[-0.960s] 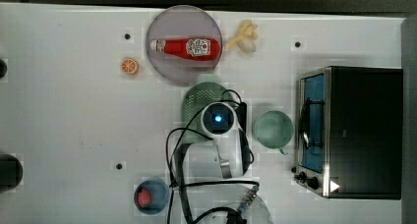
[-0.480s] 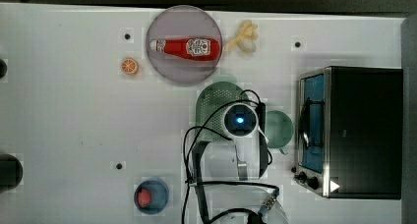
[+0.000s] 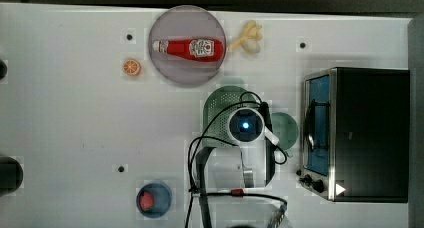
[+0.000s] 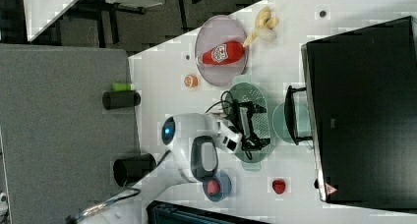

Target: Drag strainer left to right.

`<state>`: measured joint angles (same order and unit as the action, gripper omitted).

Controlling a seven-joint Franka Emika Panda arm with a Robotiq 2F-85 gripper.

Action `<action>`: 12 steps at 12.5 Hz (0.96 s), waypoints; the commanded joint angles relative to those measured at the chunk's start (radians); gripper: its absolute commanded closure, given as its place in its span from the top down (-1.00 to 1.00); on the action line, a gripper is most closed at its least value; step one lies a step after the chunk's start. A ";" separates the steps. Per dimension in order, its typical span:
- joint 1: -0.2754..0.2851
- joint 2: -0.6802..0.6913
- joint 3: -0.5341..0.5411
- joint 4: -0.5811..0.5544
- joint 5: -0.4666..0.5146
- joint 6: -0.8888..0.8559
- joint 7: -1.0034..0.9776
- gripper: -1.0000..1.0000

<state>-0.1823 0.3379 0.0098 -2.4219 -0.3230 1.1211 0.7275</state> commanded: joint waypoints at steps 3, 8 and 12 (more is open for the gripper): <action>0.026 -0.277 0.120 0.079 0.024 -0.259 -0.103 1.00; 0.026 -0.487 0.131 0.181 0.259 -0.667 -0.411 1.00; 0.027 -0.630 0.118 0.294 0.351 -0.841 -0.624 1.00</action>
<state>-0.1354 -0.2898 0.1170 -2.1699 0.0028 0.3149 0.2310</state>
